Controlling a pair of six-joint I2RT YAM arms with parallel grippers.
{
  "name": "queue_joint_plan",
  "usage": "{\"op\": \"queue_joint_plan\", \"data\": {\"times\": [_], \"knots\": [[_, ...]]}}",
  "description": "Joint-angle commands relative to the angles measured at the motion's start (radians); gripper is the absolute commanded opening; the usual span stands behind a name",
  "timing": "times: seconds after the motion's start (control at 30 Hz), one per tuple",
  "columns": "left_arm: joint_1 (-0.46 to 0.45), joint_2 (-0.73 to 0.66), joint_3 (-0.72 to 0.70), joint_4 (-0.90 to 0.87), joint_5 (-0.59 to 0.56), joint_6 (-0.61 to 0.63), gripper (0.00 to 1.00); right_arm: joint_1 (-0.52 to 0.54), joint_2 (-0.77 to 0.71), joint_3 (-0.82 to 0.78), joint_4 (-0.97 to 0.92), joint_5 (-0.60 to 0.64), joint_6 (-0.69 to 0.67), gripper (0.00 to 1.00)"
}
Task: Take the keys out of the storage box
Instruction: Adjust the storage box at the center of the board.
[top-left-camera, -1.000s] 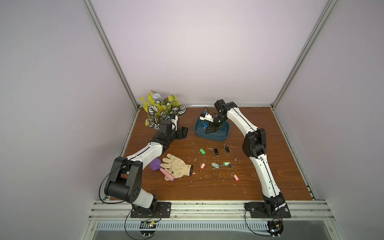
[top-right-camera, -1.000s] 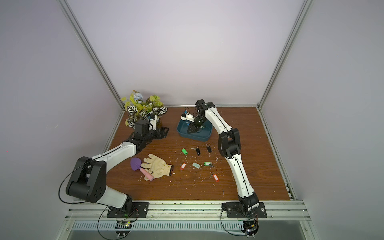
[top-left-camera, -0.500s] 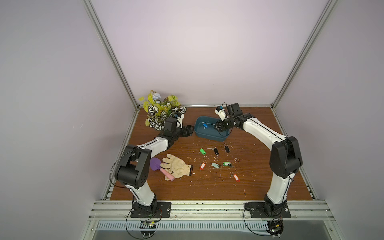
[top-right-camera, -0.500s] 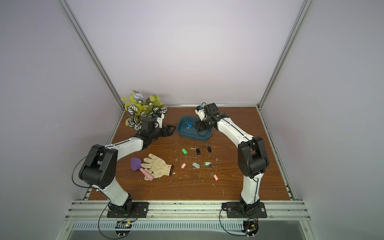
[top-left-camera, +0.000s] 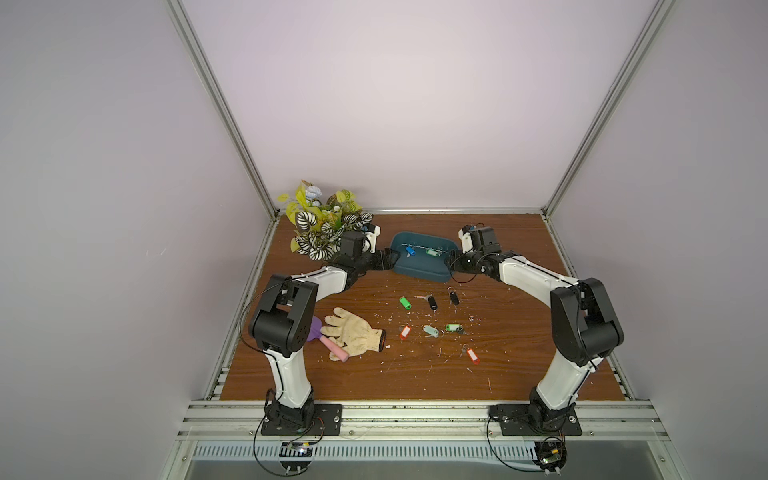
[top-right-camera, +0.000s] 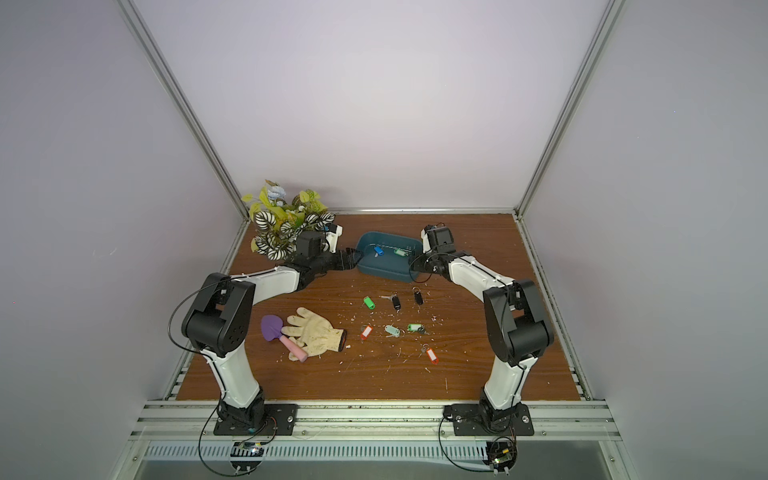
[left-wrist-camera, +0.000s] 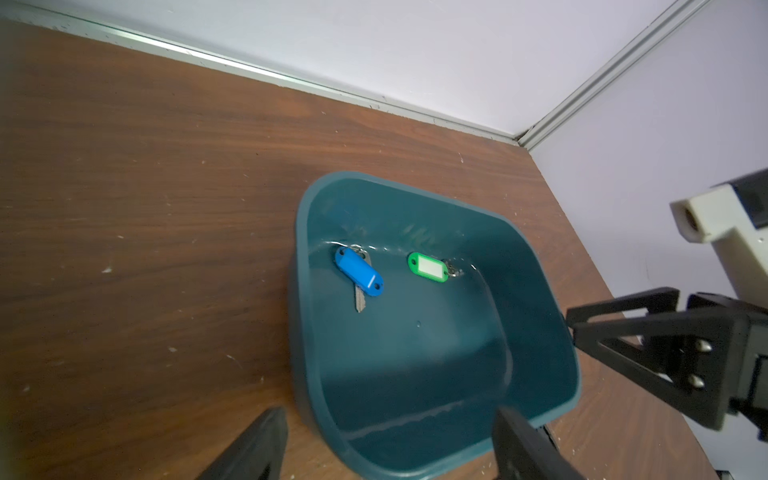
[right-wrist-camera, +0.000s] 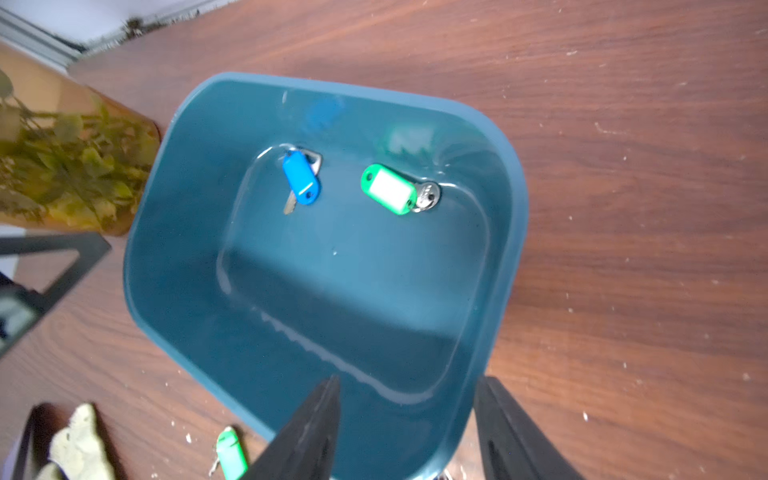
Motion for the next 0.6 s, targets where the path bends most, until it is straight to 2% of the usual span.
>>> {"op": "queue_joint_plan", "data": {"times": [0.0,0.1,0.4,0.57], "knots": [[-0.022,0.01,0.024,-0.003,0.045,0.002,0.81,-0.011,0.013,0.035,0.07,-0.08,0.035,0.58],[-0.025,0.026,0.026,0.009,0.072,-0.012,0.81,-0.02,0.032,0.049,0.07,-0.093,0.025,0.54],[-0.034,-0.017,-0.024,0.036,0.09,-0.034,0.8,-0.045,0.113,0.148,0.033,-0.107,-0.03,0.53],[-0.034,-0.052,-0.047,0.012,0.091,-0.023,0.8,-0.06,0.16,0.273,-0.081,-0.027,-0.106,0.54]]}}
